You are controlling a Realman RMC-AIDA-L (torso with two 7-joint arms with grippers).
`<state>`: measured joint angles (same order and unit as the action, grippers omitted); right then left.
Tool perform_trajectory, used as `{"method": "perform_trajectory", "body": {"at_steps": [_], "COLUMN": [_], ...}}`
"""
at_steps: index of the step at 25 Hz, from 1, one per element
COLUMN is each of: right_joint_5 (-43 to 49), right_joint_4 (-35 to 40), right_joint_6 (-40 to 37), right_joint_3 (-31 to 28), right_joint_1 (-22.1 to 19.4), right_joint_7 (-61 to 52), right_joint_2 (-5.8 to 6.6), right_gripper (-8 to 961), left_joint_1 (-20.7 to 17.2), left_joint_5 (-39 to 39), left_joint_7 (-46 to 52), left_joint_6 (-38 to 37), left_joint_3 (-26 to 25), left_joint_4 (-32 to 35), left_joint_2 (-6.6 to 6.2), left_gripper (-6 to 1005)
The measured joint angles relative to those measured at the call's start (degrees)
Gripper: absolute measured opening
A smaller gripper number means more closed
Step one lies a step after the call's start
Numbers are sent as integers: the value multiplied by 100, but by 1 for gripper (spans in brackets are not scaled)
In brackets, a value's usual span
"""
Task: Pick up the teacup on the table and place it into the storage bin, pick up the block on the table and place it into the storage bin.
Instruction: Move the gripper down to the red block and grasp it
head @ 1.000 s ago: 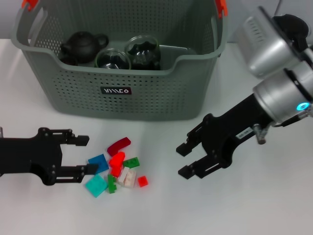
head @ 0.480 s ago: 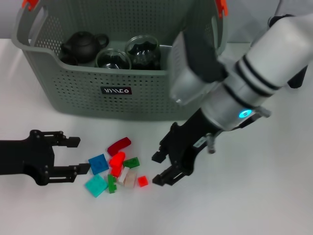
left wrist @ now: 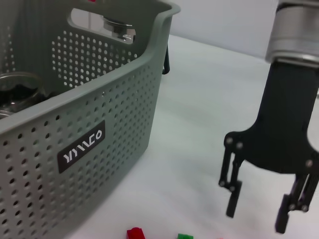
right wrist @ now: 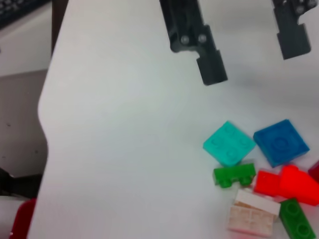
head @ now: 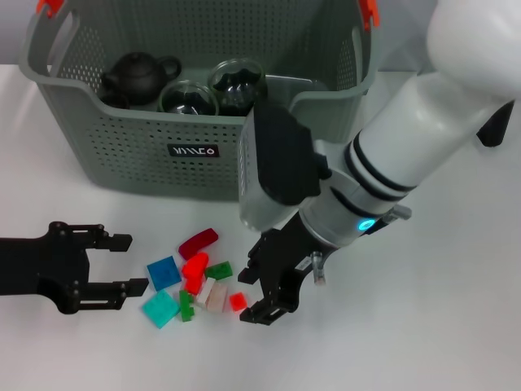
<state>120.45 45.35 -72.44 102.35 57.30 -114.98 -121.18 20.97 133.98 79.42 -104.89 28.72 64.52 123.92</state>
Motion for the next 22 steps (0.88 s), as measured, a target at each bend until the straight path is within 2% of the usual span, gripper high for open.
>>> {"method": "perform_trajectory", "body": {"at_steps": [10, 22], "right_joint_5": [-76, -448], "right_joint_4": [-163, -229], "right_joint_6": [760, 1230], "right_joint_3": [614, 925], "right_joint_1": [-59, -171], "right_joint_7": [-3, 98], "right_joint_2": [-35, -37], "right_gripper": [561, 561], "left_joint_1": [2, 12], "left_joint_5": [-31, -34], "left_joint_7": [36, 38], "left_joint_6": [-8, 29], "left_joint_3": [-4, -7], "left_joint_4": [-82, -176], "left_joint_2": [1, -4], "left_gripper": [708, 708]}}
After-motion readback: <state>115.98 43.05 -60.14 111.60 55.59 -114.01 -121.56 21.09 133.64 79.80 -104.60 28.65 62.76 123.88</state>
